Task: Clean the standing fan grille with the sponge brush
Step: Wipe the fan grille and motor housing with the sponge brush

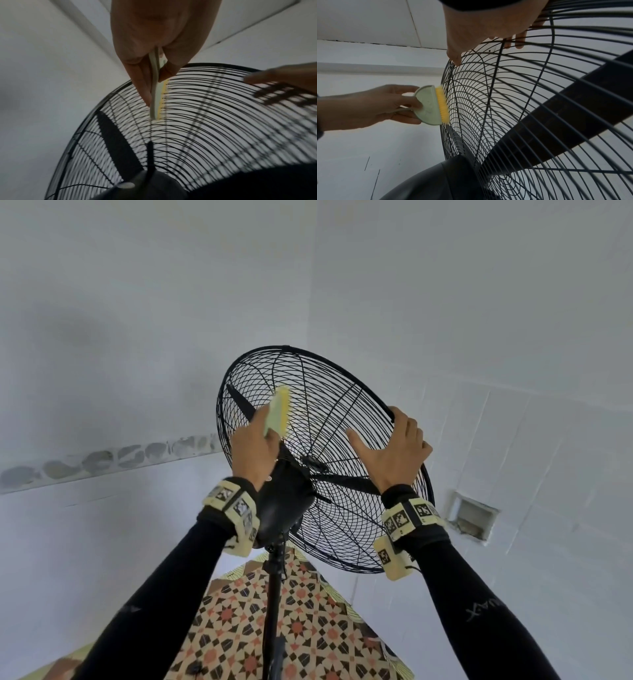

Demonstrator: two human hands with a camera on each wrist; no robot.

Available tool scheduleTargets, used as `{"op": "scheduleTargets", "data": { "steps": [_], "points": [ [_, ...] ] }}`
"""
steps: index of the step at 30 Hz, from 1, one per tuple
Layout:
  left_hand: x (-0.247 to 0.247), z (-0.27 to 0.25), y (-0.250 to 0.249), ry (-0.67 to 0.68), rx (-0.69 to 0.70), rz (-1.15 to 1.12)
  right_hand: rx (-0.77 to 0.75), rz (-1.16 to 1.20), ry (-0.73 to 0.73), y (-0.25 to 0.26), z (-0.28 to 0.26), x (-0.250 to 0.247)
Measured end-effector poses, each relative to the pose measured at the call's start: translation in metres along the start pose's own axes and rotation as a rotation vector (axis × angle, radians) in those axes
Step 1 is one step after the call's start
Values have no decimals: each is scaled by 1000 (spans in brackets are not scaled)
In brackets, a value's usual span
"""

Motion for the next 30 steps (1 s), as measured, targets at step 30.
{"op": "scheduleTargets", "data": {
  "steps": [30],
  "points": [
    [-10,12,-55,-92,22,168,28,52,12,-4,-6,-9]
  ]
}}
Point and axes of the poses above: each hand's wrist, its own z-axis towards the middle knuckle, its own x-axis out of the palm, y = z × x, the point moved 4 cm from there along z, towards the middle knuckle, and after that the axes turned 10 degrees about z, right-handed, at the moved point
